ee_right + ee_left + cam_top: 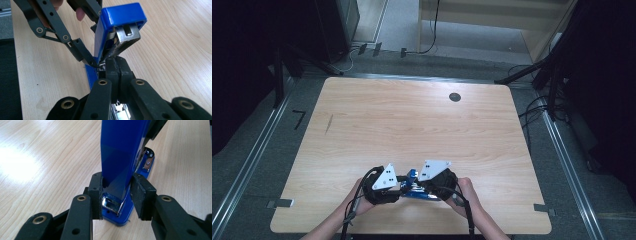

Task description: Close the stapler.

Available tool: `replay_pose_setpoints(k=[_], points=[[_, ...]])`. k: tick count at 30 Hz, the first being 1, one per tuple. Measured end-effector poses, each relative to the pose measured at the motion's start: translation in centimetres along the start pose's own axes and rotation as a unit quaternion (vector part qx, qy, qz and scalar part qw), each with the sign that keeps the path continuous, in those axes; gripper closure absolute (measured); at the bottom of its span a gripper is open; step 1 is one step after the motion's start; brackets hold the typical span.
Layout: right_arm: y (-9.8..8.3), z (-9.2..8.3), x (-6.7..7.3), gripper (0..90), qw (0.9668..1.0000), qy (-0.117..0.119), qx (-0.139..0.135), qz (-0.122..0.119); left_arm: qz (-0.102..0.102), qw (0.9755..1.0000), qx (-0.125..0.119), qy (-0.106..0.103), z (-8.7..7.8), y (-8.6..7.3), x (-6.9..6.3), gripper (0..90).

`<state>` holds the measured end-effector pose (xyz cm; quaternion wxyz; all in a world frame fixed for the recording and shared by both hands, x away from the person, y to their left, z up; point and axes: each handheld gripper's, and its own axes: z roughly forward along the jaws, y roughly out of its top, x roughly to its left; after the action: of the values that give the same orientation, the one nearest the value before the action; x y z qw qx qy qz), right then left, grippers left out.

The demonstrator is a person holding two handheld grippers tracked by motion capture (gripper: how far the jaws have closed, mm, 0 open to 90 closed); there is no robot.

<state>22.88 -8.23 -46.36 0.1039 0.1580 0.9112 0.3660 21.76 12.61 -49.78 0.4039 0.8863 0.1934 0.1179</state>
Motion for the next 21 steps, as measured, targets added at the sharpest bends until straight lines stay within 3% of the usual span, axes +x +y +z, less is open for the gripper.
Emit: replay_pose_setpoints(k=[21], points=[[-1.4,-2.5,-0.6,89.2,0.9996,-0.010,0.001,0.027,0.003,0.9999,0.013,0.002,1.2,0.5,-0.3,63.1]])
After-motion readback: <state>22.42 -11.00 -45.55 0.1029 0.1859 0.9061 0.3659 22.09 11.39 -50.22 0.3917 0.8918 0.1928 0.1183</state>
